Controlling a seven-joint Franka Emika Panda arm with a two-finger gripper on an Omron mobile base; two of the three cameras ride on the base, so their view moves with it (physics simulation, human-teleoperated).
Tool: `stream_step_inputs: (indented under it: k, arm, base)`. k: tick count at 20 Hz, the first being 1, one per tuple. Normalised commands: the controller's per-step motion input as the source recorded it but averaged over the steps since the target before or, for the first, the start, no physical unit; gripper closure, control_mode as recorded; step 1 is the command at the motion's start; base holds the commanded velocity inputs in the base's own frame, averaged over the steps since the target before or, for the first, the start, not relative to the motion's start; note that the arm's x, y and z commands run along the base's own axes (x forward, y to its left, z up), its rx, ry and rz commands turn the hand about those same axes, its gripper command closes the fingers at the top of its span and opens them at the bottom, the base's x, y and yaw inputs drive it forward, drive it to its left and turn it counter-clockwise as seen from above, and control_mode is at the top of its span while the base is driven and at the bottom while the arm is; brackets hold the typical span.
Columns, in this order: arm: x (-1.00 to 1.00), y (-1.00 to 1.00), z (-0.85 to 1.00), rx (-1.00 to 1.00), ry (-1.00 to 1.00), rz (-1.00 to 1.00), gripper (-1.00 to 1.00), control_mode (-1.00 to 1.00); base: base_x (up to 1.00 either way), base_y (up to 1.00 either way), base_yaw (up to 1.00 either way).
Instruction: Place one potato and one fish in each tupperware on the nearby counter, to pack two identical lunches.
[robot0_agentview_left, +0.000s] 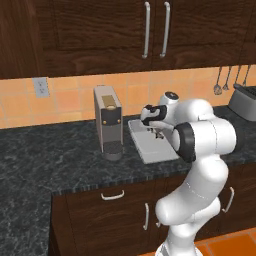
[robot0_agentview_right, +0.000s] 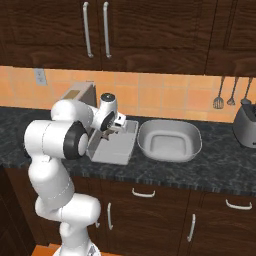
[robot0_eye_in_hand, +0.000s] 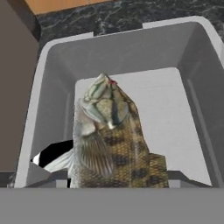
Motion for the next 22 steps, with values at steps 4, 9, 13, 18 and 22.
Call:
stream_step_inputs:
  k: [4, 9, 13, 18, 22]
  arm:
    - [-0.05, -0.11, 0.0, 0.08, -0.07, -0.06, -1.0, -1.0]
    - [-0.17, -0.18, 0.22, 0.01, -0.15, 0.03, -1.0, -1.0]
    - [-0.63, -0.18, 0.84, 0.01, -0.08, 0.11, -1.0, -1.0]
    - [-1.0, -0.15, 0.7, 0.1, 0.09, 0.01, -1.0, -1.0]
    - [-1.0, -0.02, 0.47, -0.01, 0.08, 0.0, -1.0, -1.0]
  base:
    - [0.0, 0.0, 0.0]
    - [0.0, 0.0, 0.0]
    - [0.0, 0.0, 0.0]
    - [0.0, 0.0, 0.0]
    - [0.0, 0.0, 0.0]
